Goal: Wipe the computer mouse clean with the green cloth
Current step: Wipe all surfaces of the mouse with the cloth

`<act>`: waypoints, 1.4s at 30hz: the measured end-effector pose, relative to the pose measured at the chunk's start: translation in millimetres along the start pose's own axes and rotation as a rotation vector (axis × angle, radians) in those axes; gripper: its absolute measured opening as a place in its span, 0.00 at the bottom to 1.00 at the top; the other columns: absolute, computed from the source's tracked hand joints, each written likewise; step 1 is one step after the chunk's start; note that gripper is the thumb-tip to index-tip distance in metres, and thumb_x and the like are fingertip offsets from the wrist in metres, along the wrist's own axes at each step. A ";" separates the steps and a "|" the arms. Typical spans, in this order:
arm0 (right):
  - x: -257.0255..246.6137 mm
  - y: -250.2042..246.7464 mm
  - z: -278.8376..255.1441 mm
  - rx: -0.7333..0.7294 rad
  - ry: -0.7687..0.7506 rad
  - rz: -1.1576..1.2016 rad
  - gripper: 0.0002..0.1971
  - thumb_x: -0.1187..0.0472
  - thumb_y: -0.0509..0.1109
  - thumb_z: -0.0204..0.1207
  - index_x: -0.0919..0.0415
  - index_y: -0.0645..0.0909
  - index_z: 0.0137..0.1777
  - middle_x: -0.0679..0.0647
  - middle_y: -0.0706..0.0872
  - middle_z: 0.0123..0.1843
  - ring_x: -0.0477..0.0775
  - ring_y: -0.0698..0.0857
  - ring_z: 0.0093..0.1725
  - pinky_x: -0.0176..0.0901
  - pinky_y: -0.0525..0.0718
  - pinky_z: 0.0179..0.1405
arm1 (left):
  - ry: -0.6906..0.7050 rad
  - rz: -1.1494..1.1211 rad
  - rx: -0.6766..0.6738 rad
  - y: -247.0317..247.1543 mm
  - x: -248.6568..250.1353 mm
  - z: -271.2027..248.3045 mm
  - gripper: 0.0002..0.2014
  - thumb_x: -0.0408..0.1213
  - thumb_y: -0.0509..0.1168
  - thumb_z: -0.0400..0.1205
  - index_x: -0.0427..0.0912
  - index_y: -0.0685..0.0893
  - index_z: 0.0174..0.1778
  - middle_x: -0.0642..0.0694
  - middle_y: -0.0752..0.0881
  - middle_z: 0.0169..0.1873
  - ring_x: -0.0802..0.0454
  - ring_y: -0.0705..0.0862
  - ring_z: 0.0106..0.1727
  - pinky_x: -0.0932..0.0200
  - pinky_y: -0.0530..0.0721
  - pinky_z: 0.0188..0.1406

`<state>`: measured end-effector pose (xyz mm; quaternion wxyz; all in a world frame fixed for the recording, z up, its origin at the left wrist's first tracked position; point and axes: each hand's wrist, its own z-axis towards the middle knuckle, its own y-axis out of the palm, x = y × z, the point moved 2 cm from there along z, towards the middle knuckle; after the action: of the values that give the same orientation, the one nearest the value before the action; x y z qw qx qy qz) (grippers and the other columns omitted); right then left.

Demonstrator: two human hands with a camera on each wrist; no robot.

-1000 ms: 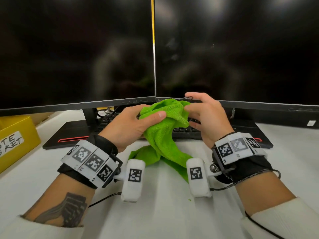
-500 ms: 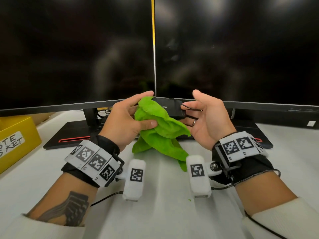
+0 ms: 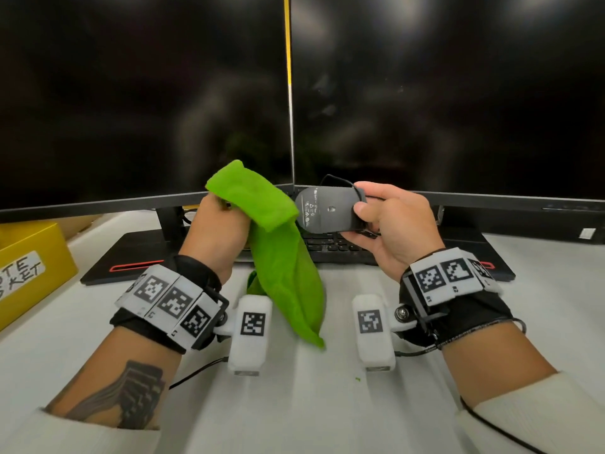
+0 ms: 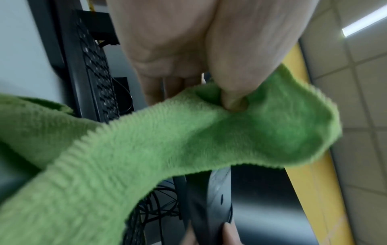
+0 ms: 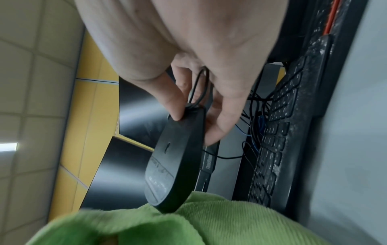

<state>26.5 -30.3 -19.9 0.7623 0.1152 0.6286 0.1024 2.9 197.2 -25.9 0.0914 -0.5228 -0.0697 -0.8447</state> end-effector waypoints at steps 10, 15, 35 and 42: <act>9.4 18.3 -7.1 -0.143 -0.098 0.028 0.14 0.79 0.65 0.84 0.60 0.85 0.57 0.64 0.93 0.58 0.64 0.92 0.60 0.64 0.94 0.52 | -0.147 -0.039 -0.353 32.0 4.0 -19.8 0.22 0.37 0.78 0.80 0.44 0.84 0.70 0.44 0.95 0.53 0.44 0.92 0.57 0.48 0.94 0.56; 10.0 19.5 -9.1 -0.198 -0.023 0.066 0.16 0.79 0.59 0.87 0.61 0.84 0.58 0.61 0.91 0.52 0.64 0.91 0.52 0.68 0.94 0.52 | 0.018 0.199 -0.253 23.3 4.1 -11.1 0.14 0.31 0.73 0.85 0.43 0.87 0.66 0.39 0.94 0.53 0.37 0.93 0.56 0.33 0.91 0.58; 7.8 24.8 -15.4 -0.308 0.014 0.014 0.18 0.74 0.57 0.90 0.60 0.88 0.61 0.64 0.92 0.62 0.66 0.93 0.56 0.64 0.95 0.49 | 0.160 0.416 -0.192 15.2 -1.2 -1.7 0.13 0.52 0.71 0.79 0.46 0.89 0.49 0.47 0.94 0.43 0.43 0.92 0.49 0.38 0.91 0.53; 7.2 34.3 -21.1 -0.391 -0.049 -0.120 0.17 0.73 0.59 0.89 0.62 0.88 0.66 0.60 0.88 0.44 0.47 0.88 0.35 0.61 0.94 0.49 | 0.199 0.598 -0.125 12.8 5.6 -8.6 0.18 0.64 0.78 0.63 0.59 0.92 0.42 0.64 0.93 0.36 0.69 0.90 0.41 0.62 0.89 0.43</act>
<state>6.8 5.6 -20.0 0.7900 -0.0701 0.5838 0.1738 -4.1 182.5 -24.5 0.3097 -0.4395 0.1486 -0.8300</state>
